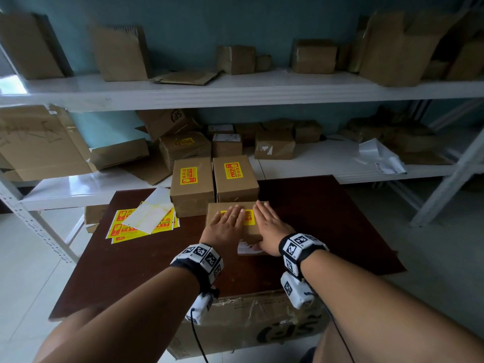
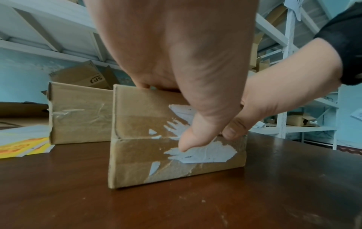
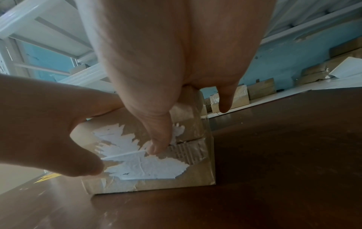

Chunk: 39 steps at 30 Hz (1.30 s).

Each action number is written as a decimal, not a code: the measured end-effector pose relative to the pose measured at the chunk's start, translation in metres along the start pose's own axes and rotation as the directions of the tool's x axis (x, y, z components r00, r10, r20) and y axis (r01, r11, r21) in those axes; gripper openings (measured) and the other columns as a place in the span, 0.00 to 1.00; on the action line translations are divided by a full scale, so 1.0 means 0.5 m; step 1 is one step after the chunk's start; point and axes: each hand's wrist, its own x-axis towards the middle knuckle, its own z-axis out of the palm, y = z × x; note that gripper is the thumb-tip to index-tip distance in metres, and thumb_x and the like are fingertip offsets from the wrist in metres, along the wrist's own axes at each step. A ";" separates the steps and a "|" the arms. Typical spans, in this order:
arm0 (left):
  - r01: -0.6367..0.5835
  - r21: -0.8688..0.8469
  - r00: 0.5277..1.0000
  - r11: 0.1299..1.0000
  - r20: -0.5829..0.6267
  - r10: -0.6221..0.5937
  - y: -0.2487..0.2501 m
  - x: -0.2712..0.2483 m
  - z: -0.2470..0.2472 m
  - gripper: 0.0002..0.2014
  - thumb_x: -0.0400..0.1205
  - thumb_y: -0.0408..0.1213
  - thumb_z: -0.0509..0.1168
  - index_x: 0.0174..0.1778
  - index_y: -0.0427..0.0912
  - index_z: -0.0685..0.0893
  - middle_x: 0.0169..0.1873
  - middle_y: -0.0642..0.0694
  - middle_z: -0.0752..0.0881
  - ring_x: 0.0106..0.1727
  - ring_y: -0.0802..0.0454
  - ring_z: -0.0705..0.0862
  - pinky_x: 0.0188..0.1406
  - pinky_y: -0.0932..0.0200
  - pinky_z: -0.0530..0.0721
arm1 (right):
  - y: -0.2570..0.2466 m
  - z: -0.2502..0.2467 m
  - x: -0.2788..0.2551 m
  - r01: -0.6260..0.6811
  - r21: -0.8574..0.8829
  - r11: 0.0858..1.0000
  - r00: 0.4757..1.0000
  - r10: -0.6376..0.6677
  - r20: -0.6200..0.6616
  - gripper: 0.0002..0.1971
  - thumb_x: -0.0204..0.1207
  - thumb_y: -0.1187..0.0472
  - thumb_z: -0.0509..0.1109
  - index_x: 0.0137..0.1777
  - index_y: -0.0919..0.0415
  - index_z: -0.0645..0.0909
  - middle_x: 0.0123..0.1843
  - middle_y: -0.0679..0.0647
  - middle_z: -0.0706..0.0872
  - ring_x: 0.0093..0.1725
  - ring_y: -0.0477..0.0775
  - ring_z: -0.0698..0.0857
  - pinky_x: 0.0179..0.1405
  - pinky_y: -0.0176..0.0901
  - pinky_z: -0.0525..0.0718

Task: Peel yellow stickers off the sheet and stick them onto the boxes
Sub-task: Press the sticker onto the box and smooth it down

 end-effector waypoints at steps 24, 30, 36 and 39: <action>0.001 -0.018 0.999 1.000 0.049 0.000 -0.054 -0.002 -0.007 0.57 0.77 0.56 0.71 0.87 0.46 0.34 0.88 0.43 0.37 0.88 0.47 0.39 0.86 0.41 0.44 | 0.005 -0.005 0.002 0.027 -0.009 1.000 0.999 -0.027 0.031 0.59 0.76 0.49 0.78 0.89 0.56 0.33 0.89 0.48 0.29 0.88 0.52 0.32 0.86 0.57 0.55; 0.294 -0.161 0.945 0.942 0.195 -0.262 -0.112 -0.016 -0.011 0.69 0.66 0.76 0.68 0.87 0.37 0.37 0.87 0.34 0.42 0.88 0.38 0.43 0.86 0.38 0.48 | 0.006 -0.007 0.003 0.041 0.006 0.999 0.998 -0.041 0.037 0.60 0.76 0.47 0.78 0.88 0.58 0.31 0.88 0.50 0.27 0.87 0.53 0.30 0.89 0.57 0.49; 0.398 -0.761 0.915 0.511 0.294 -0.276 -0.111 -0.024 -0.029 0.51 0.81 0.62 0.64 0.88 0.41 0.40 0.87 0.40 0.55 0.86 0.43 0.59 0.81 0.52 0.62 | 0.002 -0.017 0.009 0.007 0.136 0.991 1.000 -0.007 -0.004 0.59 0.72 0.25 0.66 0.90 0.56 0.41 0.91 0.48 0.37 0.89 0.52 0.36 0.87 0.54 0.46; 0.172 -0.561 0.983 0.810 0.040 -0.181 -0.096 -0.023 -0.031 0.44 0.86 0.57 0.59 0.88 0.46 0.38 0.88 0.46 0.41 0.88 0.45 0.41 0.87 0.42 0.51 | -0.014 -0.010 0.008 0.005 0.184 0.983 0.998 0.005 -0.057 0.47 0.78 0.26 0.59 0.89 0.41 0.39 0.91 0.45 0.39 0.89 0.53 0.36 0.86 0.60 0.50</action>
